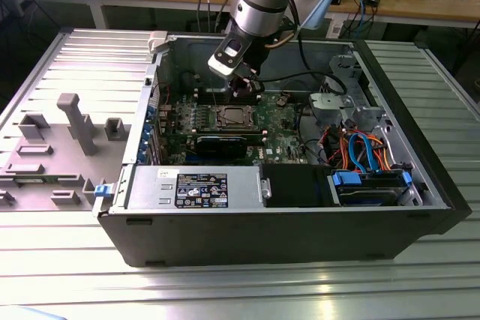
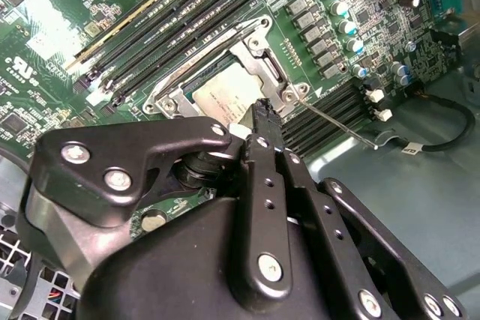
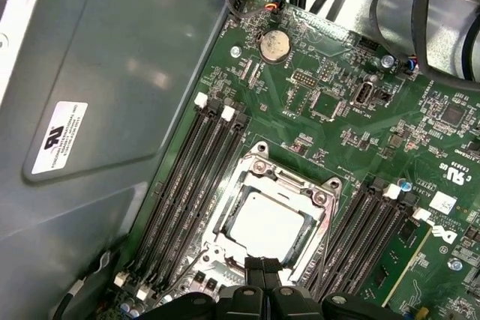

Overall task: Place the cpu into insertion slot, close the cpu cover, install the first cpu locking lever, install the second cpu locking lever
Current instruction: 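Install the first cpu locking lever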

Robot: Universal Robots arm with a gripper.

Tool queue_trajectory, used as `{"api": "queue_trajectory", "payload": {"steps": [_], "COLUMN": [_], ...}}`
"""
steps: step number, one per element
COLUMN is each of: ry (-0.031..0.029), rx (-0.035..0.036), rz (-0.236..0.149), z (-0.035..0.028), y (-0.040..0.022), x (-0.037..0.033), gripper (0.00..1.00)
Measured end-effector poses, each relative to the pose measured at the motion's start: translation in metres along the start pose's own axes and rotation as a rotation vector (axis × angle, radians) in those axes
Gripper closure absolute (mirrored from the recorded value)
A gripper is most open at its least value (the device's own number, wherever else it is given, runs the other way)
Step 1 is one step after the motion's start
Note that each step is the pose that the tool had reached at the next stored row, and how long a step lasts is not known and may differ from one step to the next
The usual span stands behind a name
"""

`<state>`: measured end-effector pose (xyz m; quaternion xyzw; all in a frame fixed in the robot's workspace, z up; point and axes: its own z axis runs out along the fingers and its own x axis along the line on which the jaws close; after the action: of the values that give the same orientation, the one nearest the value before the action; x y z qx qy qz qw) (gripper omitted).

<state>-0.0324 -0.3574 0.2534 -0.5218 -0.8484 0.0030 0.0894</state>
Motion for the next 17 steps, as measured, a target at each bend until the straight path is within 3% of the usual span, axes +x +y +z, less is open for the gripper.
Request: {"api": "queue_trajectory", "payload": {"steps": [3, 5, 17], "ry": [-0.0003, -0.0028, -0.0039], "rx": [0.0005, 0.0042, 0.0059], "rz": [-0.004, -0.028, -0.039], "z": [0.0, 0.0, 0.0], "y": [0.0, 0.0, 0.0], "x": [0.0, 0.0, 0.0], "gripper": [0.89, 0.89, 0.89]}}
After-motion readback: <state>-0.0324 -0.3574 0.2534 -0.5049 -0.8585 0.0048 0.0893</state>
